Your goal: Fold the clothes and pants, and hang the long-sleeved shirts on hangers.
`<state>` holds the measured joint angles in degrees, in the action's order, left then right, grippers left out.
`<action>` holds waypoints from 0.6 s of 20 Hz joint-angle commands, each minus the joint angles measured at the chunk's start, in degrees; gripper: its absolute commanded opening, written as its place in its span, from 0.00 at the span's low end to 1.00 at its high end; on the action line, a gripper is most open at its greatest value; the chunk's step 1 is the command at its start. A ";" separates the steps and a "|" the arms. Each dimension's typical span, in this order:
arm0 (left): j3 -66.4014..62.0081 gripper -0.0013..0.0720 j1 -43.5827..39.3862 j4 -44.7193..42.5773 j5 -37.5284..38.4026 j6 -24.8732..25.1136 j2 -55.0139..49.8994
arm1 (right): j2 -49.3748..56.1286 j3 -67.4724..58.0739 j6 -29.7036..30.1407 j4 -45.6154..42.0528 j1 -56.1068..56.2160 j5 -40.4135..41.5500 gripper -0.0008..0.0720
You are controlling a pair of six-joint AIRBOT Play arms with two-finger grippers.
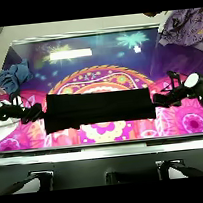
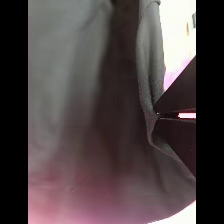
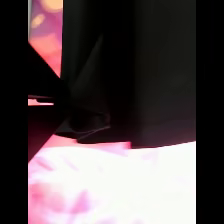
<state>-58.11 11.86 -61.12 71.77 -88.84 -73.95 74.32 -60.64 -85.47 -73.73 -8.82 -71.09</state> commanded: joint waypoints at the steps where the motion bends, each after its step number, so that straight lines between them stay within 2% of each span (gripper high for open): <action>1: -9.99 0.04 -1.51 0.09 -0.44 1.49 -11.06 | 7.85 -6.62 1.90 2.32 0.20 2.27 0.05; 7: -24.15 0.04 -3.54 0.11 0.63 1.88 -24.33 | 16.31 -11.65 3.23 4.13 0.20 4.42 0.05; 12: -30.97 0.04 -4.46 0.11 1.07 1.84 -30.62 | 18.75 -11.78 4.07 5.84 0.20 7.56 0.05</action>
<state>-85.27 7.90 -61.04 72.47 -87.07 -100.90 91.39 -71.99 -82.04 -69.21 -8.67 -65.52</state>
